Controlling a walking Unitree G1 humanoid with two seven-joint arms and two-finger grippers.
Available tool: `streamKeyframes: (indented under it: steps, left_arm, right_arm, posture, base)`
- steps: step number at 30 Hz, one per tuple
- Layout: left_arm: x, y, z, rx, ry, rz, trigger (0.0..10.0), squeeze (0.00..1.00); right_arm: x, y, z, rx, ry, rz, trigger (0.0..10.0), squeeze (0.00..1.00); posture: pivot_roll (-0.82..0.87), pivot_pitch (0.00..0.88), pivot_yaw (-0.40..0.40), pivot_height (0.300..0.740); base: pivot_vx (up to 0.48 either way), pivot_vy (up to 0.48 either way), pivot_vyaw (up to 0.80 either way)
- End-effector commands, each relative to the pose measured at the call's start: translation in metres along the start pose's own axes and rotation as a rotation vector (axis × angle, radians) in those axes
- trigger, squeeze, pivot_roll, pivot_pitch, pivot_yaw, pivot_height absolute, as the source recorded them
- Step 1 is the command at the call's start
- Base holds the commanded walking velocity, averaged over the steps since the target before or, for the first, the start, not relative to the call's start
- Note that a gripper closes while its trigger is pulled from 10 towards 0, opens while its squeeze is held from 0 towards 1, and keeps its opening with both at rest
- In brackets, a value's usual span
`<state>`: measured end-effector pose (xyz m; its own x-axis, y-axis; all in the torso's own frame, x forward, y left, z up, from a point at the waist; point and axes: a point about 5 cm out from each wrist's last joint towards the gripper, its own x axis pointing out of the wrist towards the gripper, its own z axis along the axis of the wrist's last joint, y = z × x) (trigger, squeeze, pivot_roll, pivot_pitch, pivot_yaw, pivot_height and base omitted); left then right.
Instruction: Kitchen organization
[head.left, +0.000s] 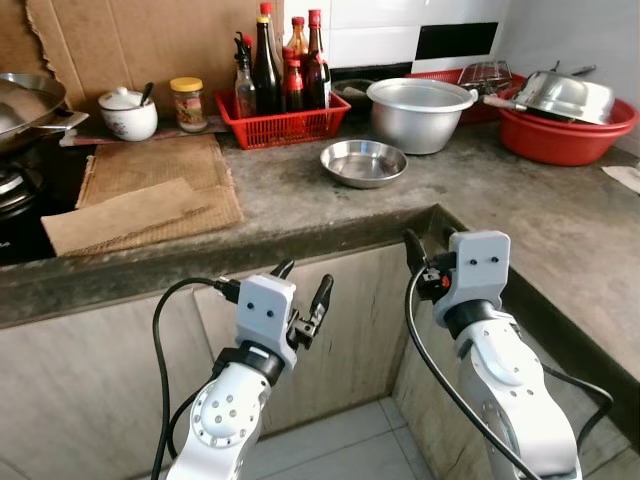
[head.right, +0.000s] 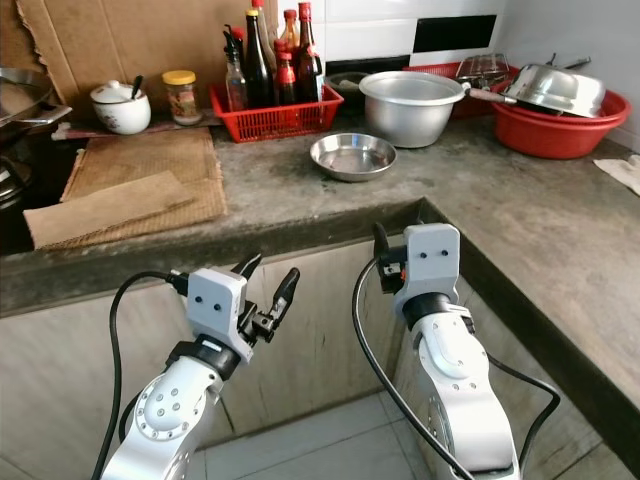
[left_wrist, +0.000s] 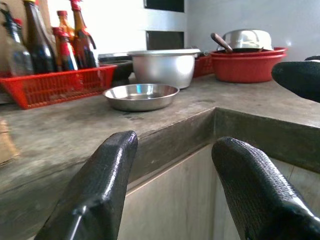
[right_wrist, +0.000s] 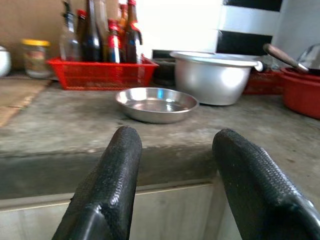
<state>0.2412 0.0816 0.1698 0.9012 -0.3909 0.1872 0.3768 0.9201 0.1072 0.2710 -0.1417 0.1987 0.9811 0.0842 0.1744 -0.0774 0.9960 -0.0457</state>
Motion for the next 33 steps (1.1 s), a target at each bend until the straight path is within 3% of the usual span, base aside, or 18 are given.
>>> streamKeyframes:
  steps: [1,33]
  left_arm:
    - [-0.0010,0.0003,0.0018,0.011,-0.005,0.001,10.0,0.00]
    - [-0.0013,-0.0012,0.0002,0.007,-0.004,-0.014,10.0,0.00]
  right_arm:
    - [0.0021,-0.0014,0.0003,0.010,0.009,-0.001,10.0,0.00]
    - [0.0098,0.0063,0.0030,0.019,0.017,0.038,10.0,0.00]
  posture:
    - [0.18,0.047,-0.045,0.740]
    - [0.18,0.035,-0.040,0.740]
  base:
    - [0.356,0.000,0.00]
    - [0.347,0.000,0.00]
